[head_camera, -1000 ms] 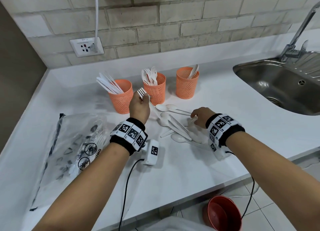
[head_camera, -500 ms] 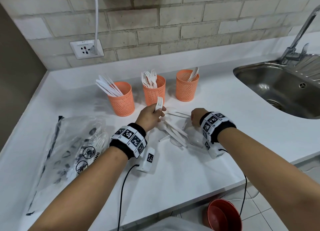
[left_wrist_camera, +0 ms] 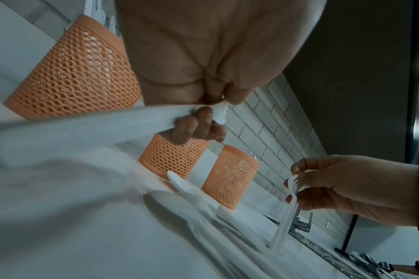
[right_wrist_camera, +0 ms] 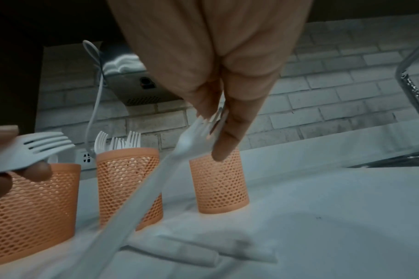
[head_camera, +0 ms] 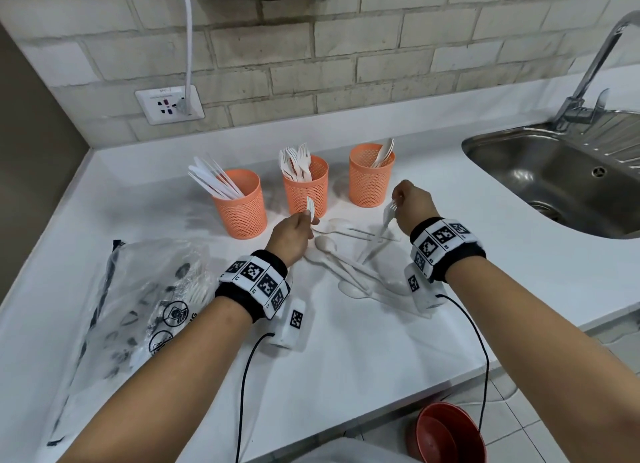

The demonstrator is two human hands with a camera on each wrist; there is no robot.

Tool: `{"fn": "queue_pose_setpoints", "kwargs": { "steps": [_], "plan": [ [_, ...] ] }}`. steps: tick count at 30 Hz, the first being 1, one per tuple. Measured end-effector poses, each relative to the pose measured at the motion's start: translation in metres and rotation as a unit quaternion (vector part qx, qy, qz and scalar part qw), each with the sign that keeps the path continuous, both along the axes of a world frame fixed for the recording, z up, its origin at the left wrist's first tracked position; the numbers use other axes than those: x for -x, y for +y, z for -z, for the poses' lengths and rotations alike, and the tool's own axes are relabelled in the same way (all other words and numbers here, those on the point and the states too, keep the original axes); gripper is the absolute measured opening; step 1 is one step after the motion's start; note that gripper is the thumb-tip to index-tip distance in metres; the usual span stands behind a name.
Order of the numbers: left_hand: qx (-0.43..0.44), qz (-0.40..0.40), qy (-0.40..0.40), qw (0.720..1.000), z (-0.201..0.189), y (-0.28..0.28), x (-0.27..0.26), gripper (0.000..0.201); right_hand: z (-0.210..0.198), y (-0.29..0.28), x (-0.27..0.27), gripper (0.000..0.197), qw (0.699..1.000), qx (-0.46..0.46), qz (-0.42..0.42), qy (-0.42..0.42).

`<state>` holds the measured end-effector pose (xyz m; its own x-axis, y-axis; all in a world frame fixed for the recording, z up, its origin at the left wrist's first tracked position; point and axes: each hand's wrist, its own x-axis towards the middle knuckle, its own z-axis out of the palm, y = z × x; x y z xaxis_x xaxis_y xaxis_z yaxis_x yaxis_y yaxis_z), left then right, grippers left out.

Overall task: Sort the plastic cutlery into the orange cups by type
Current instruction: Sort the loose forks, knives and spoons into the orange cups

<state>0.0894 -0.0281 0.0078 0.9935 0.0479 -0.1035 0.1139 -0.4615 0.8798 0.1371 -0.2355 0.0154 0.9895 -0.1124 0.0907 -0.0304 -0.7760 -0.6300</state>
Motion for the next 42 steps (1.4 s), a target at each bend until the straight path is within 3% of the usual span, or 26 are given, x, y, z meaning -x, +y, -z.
{"fn": "queue_pose_setpoints", "kwargs": {
  "steps": [5,8,12,14,18,22,27,34,37,42],
  "plan": [
    [0.036,-0.024,-0.028,0.999,-0.007,0.000,-0.001,0.028,-0.008,0.005,-0.003,0.025,0.996,-0.074,-0.009,-0.042],
    [-0.020,-0.062,-0.084,0.994,-0.013,0.006,-0.003,0.026,-0.017,0.009,-0.005,0.022,0.991,-0.096,-0.020,-0.092],
    [0.056,-0.109,-0.116,0.986,-0.028,0.013,-0.017,0.019,-0.039,0.017,-0.014,0.029,0.970,-0.144,-0.025,-0.196],
    [0.107,-0.130,-0.160,0.973,-0.041,0.015,-0.023,0.025,-0.051,0.023,-0.021,0.028,0.957,-0.190,-0.030,-0.217],
    [0.167,-0.161,-0.254,0.939,-0.071,0.019,-0.033,0.063,-0.068,0.037,-0.032,0.026,0.927,-0.246,-0.034,-0.280],
    [0.179,-0.174,-0.321,0.914,-0.087,0.024,-0.050,0.058,-0.072,0.051,-0.044,0.023,0.911,-0.264,-0.043,-0.315],
    [0.108,-0.190,-0.346,0.912,-0.074,0.023,-0.076,0.049,-0.058,0.071,-0.060,0.023,0.925,-0.224,-0.078,-0.295],
    [0.020,-0.135,-0.248,0.959,-0.037,0.018,-0.087,0.028,-0.040,0.088,-0.070,0.026,0.964,-0.076,-0.141,-0.213],
    [-0.040,-0.109,-0.217,0.969,-0.030,0.017,-0.088,0.026,-0.034,0.091,-0.072,0.029,0.971,-0.020,-0.177,-0.158],
    [-0.055,-0.105,-0.182,0.976,-0.030,0.017,-0.087,0.024,-0.027,0.098,-0.073,0.033,0.972,0.018,-0.209,-0.101]
  ]
}}
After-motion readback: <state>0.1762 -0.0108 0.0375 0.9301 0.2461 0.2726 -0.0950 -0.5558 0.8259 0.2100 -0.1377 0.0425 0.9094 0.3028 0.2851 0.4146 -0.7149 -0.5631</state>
